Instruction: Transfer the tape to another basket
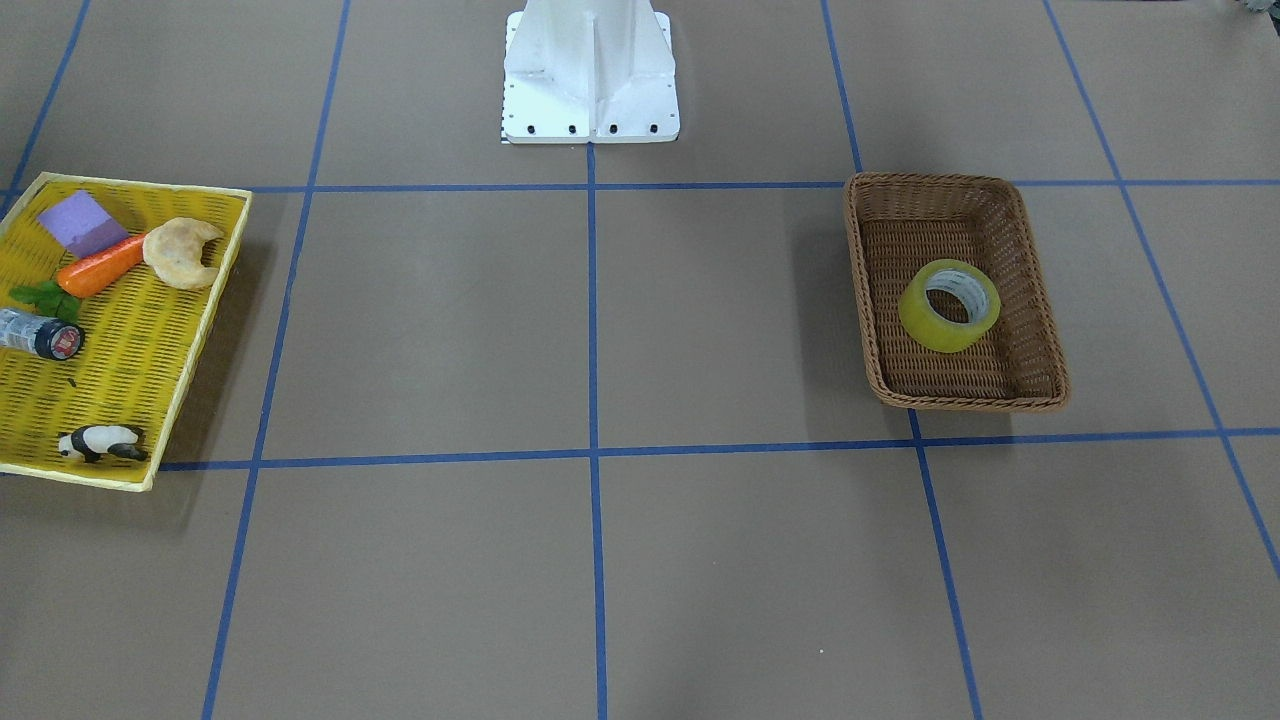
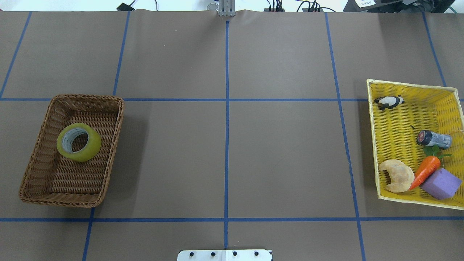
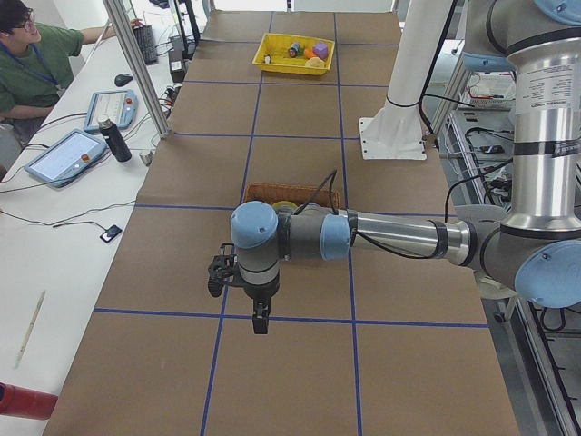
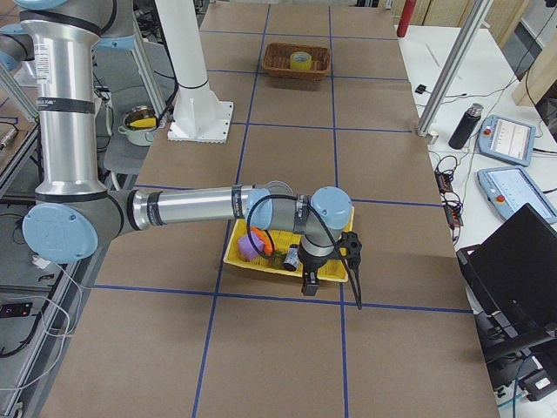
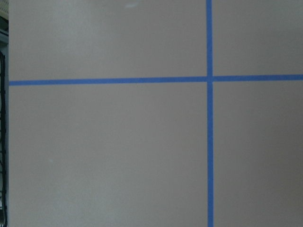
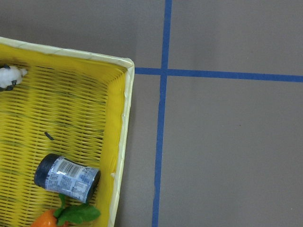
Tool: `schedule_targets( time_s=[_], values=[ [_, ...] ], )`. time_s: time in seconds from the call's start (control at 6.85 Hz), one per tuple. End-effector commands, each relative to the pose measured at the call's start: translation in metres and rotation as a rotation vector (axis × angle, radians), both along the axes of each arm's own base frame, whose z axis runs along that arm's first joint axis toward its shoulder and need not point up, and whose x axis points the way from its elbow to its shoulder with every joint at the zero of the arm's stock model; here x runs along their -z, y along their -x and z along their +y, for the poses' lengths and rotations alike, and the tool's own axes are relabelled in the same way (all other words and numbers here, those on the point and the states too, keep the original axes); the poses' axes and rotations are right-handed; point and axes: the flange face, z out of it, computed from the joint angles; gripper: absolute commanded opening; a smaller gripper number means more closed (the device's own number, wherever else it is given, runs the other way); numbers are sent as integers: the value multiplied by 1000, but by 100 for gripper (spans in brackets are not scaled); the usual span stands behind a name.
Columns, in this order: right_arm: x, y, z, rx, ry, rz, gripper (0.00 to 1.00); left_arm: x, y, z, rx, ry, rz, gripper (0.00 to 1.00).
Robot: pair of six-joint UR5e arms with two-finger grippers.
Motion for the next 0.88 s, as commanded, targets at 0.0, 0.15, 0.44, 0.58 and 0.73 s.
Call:
schedule_targets(
  time_s=[0.0, 0.15, 0.44, 0.58, 0.73],
  values=[
    [-4, -2, 4, -4, 7, 0, 100, -8, -1, 2, 36, 46, 3, 99],
    [-4, -4, 4, -7, 8, -3, 100, -9, -1, -2, 56, 38, 2, 99],
    [-4, -4, 5, -8, 11, -3, 100, -9, -1, -2, 56, 32, 0, 99],
    [-3, -4, 4, -9, 9, -5, 100, -9, -1, -2, 54, 32, 0, 99],
    [-3, -3, 4, -8, 8, -6, 100, -9, -1, -2, 56, 32, 0, 99]
  ],
)
